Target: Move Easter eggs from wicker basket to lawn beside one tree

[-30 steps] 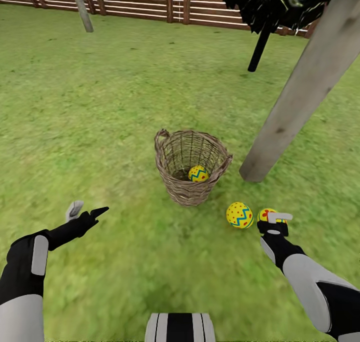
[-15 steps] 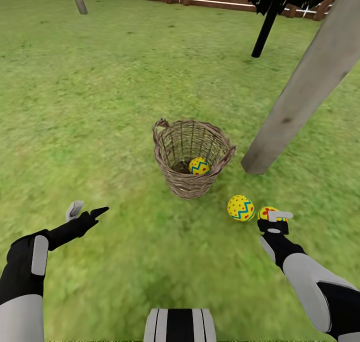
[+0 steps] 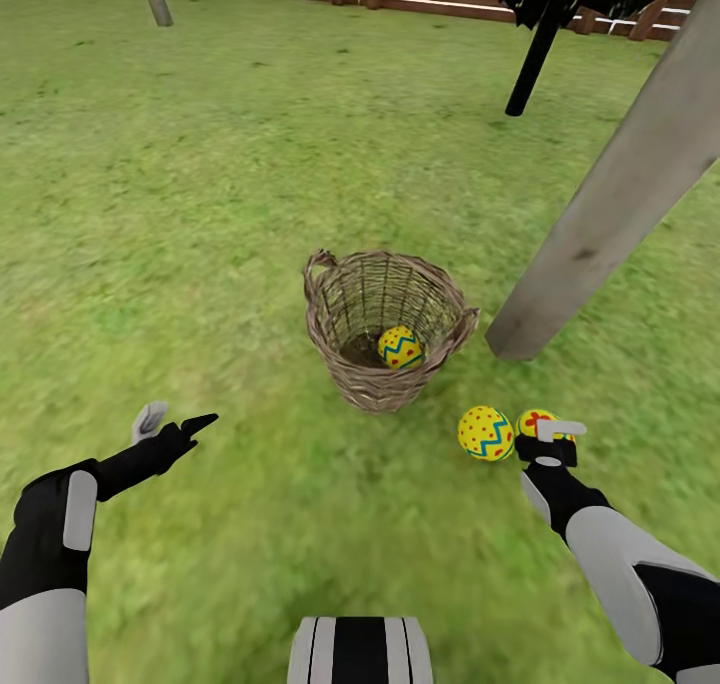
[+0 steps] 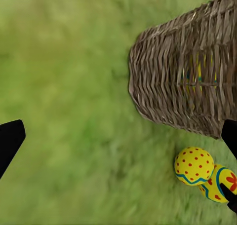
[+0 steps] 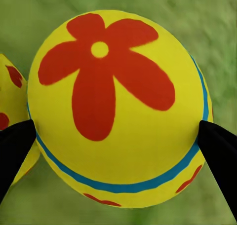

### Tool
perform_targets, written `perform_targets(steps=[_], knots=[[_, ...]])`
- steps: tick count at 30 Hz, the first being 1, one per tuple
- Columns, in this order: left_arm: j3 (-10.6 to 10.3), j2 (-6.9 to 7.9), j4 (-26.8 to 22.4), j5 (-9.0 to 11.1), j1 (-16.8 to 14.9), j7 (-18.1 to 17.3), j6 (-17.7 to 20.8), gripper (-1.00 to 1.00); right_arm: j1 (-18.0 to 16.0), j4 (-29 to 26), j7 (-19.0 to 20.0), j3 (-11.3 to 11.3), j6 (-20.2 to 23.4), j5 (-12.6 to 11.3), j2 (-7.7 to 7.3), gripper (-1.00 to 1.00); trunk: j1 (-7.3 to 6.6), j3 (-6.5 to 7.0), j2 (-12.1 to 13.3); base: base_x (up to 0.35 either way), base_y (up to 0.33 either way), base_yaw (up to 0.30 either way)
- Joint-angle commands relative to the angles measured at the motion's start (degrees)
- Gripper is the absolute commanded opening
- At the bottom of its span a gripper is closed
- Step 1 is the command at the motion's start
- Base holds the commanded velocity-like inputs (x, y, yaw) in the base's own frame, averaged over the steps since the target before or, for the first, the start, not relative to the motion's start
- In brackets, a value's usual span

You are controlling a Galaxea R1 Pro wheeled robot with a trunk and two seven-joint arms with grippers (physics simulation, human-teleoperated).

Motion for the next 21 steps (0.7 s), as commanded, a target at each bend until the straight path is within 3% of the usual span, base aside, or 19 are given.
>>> perform_targets(steps=[1, 21], knots=[[0.1, -0.04, 0.0, -0.2, 0.0, -0.3, 0.2, 1.0, 0.0, 0.1, 0.0, -0.5, -0.2, 0.6, 0.04, -1.0, 0.01, -0.03, 0.0, 0.05, 0.0, 0.0], [0.0, -0.05, 0.0, -0.2, 0.0, -0.3, 0.2, 1.0, 0.0, 0.1, -0.5, -0.8, 0.4, 0.2, -0.18, -1.0, 0.24, -2.03, -0.1, 0.002, 0.0, 0.0]])
